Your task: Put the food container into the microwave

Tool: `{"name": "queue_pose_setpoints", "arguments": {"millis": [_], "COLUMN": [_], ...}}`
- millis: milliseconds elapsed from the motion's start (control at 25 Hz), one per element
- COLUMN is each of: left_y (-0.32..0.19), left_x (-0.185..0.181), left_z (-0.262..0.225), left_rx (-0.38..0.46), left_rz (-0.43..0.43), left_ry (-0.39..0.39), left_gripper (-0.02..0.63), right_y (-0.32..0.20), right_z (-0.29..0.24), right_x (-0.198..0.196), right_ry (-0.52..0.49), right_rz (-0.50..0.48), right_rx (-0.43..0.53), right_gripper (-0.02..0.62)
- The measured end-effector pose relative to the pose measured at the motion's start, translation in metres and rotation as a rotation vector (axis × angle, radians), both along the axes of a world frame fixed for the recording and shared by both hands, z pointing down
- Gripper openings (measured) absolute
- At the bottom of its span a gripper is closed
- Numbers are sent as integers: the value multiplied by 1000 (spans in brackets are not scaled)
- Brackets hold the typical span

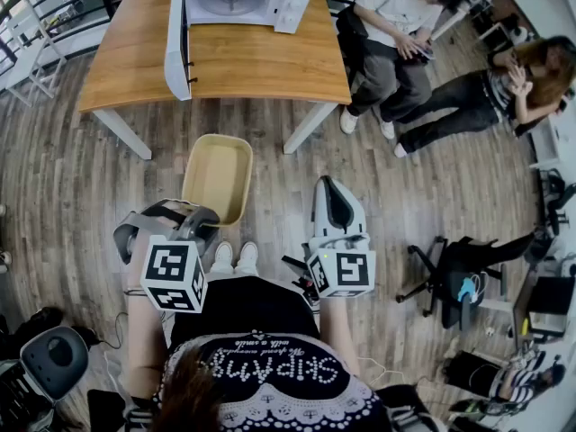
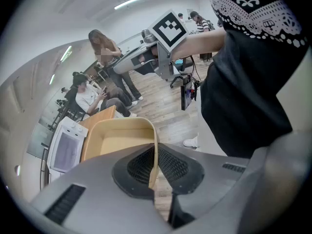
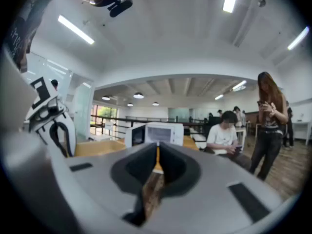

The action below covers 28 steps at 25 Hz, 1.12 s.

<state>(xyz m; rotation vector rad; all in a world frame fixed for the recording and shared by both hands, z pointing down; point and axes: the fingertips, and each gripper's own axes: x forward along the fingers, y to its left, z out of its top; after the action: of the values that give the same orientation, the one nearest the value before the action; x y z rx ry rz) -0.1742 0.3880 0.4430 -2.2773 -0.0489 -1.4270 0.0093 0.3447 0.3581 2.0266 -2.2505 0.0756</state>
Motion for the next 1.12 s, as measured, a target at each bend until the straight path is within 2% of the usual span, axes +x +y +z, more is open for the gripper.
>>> {"name": "queue_pose_setpoints", "arguments": {"millis": [560,800,960,1120], "left_y": [-2,-1,-1,-4], "left_x": [9,18,23,22], "left_z": [-2,1,4,7], "left_rx": [7,14,23,25], "left_rz": [-10,-32,-40,-84], "left_ry": [-2,-6,3,0], "left_gripper": [44,44,44,44], "right_y": [-1,3,8,15], "right_z": [-1,-8,-2,7], "right_x": [9,20,33,48], "right_ry": [15,-12,7,11], "right_rz": [-11,-42,-49,-47], "right_rx": [-3,49,37,15], "right_gripper": [38,40,40,40]}}
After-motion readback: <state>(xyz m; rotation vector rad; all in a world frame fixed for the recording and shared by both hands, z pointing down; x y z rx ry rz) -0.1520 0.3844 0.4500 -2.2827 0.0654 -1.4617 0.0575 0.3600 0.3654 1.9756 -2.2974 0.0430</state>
